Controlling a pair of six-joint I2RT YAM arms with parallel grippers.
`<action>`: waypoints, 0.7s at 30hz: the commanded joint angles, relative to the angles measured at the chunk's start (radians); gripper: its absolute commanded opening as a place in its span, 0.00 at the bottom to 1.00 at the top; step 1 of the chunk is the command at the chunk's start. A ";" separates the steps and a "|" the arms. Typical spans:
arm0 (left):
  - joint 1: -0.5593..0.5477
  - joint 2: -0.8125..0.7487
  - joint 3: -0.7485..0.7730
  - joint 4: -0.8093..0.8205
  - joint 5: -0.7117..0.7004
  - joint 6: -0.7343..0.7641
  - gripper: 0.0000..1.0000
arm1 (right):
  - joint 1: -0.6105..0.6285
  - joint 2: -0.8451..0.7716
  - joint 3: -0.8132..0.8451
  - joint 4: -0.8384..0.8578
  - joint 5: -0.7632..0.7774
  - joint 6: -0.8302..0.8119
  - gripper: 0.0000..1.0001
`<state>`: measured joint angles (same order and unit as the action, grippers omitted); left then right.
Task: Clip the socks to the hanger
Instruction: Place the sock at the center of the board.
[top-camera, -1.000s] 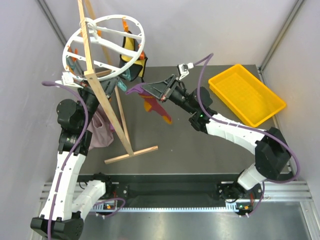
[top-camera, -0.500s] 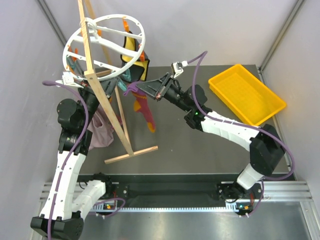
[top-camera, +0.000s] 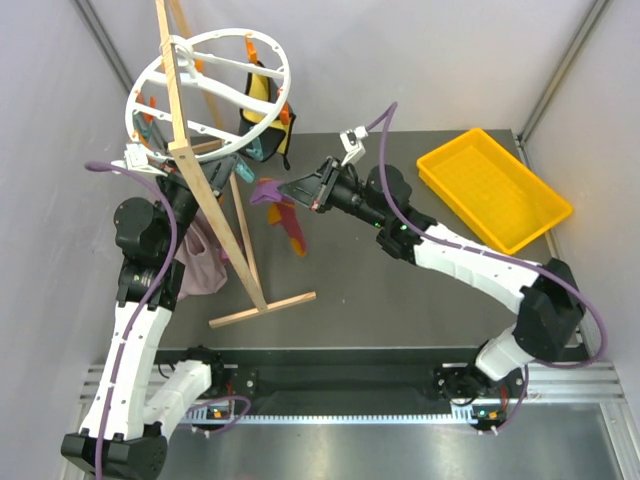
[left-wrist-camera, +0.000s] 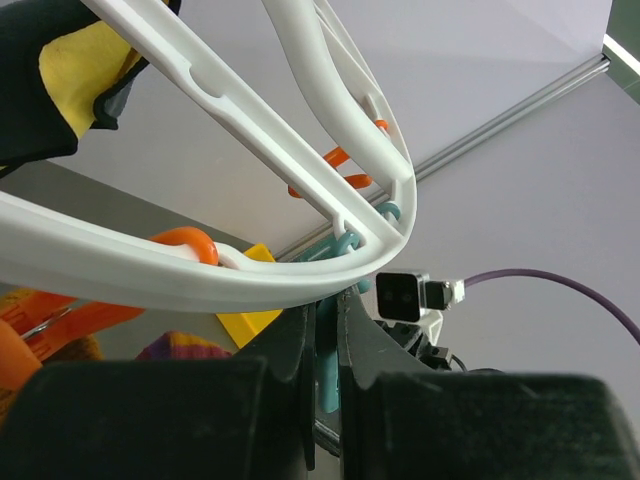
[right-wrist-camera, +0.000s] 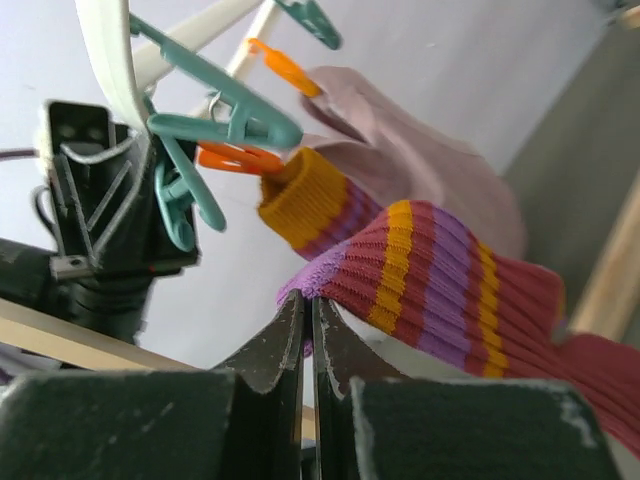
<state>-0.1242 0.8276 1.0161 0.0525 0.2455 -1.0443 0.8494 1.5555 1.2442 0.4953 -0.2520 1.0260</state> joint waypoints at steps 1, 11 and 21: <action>-0.003 0.010 -0.001 0.043 0.037 0.010 0.00 | 0.013 -0.135 0.005 -0.188 0.098 -0.222 0.00; -0.003 0.015 -0.001 0.037 0.041 0.015 0.00 | -0.177 -0.356 -0.029 -0.575 0.524 -0.429 0.00; -0.003 0.012 -0.010 0.040 0.040 0.003 0.00 | -0.192 -0.404 -0.239 -0.736 0.896 -0.051 0.00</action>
<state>-0.1242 0.8417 1.0145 0.0528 0.2455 -1.0451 0.6159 1.1213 1.0615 -0.1883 0.5423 0.8246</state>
